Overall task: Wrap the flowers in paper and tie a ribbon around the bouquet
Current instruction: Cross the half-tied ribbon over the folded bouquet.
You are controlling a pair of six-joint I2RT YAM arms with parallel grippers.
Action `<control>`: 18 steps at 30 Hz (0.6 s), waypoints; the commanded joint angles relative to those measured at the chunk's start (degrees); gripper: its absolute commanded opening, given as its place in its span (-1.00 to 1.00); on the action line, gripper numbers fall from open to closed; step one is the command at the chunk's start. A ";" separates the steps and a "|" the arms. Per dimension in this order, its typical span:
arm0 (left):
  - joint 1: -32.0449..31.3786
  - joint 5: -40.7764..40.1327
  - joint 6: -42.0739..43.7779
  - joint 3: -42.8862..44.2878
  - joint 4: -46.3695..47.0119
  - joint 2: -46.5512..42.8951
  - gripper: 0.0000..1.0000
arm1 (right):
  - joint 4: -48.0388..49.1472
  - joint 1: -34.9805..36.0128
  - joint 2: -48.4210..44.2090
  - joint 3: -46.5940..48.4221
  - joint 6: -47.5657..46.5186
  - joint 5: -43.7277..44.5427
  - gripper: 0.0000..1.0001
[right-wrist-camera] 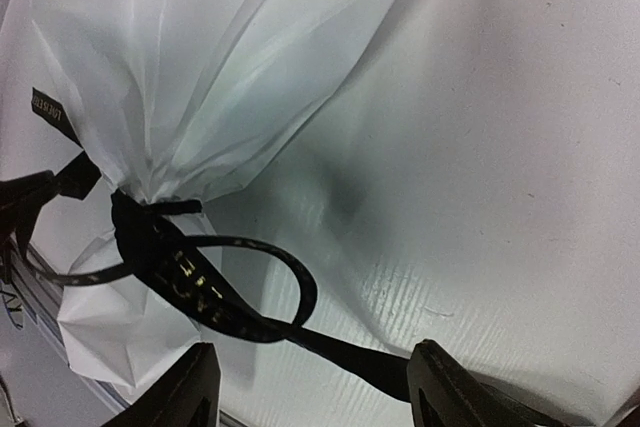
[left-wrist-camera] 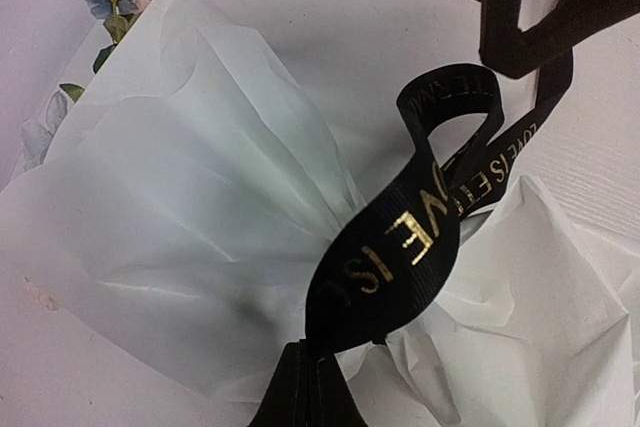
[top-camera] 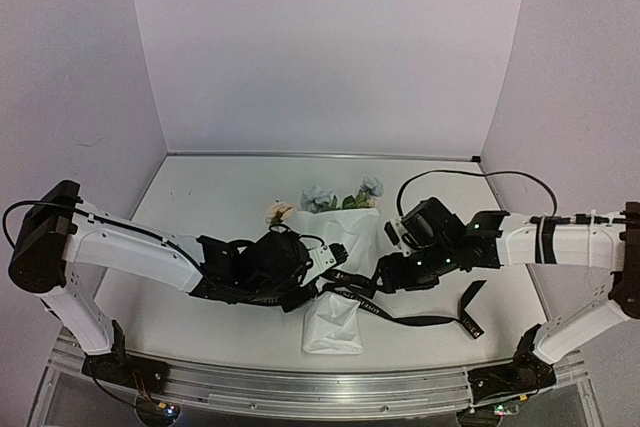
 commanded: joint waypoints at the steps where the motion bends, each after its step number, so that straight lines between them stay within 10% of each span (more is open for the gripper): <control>1: -0.20 -0.71 0.18 0.23 1.78 -1.88 -1.00 | 4.54 -0.32 3.46 2.66 4.57 -0.66 0.30; 18: -0.23 -0.99 -0.58 -0.57 3.32 -0.91 -1.00 | 10.72 -0.42 7.52 1.48 14.95 -3.05 -0.36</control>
